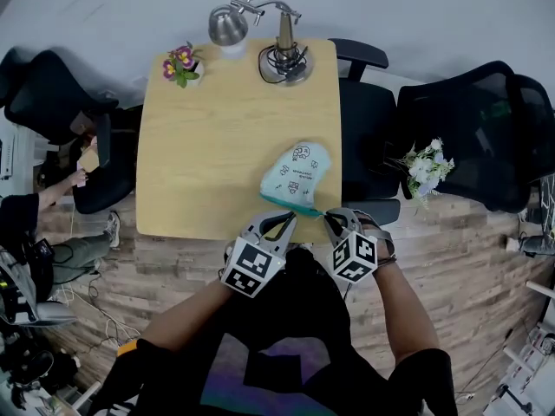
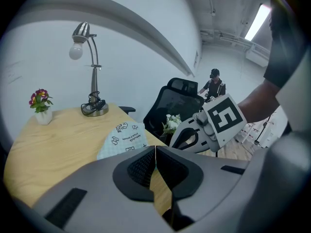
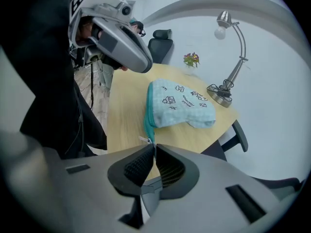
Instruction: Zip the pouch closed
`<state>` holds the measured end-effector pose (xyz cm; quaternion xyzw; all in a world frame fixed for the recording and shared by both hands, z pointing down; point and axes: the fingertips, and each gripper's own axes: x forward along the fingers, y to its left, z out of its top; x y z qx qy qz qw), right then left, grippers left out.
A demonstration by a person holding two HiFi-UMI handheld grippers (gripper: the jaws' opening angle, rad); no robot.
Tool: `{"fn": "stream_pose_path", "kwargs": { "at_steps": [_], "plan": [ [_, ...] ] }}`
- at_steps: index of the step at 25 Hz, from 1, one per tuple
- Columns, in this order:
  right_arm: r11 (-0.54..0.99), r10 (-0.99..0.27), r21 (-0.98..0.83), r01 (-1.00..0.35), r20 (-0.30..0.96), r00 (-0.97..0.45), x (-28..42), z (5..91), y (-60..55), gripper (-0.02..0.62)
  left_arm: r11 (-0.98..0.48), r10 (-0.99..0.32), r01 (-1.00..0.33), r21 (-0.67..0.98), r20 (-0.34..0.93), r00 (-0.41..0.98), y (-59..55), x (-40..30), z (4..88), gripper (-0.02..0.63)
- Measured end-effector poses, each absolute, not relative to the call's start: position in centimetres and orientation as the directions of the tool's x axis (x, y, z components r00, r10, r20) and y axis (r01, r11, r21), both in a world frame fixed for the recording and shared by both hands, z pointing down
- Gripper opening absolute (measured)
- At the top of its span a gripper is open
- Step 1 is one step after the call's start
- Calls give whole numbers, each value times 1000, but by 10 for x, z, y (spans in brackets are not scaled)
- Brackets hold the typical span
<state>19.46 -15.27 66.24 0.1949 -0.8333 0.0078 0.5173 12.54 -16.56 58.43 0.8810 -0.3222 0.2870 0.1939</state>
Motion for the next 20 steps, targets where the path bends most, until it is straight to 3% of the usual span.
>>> {"fn": "stream_pose_path", "kwargs": {
  "at_steps": [8, 20],
  "plan": [
    [882, -297, 39, -470, 820, -489, 183, 602, -161, 29, -778, -426, -609, 156, 583, 692, -162, 130, 557, 14],
    [770, -367, -87, -632, 750, -550, 167, 543, -166, 28, -835, -361, -524, 168, 551, 752, -165, 132, 540, 35]
  ]
}}
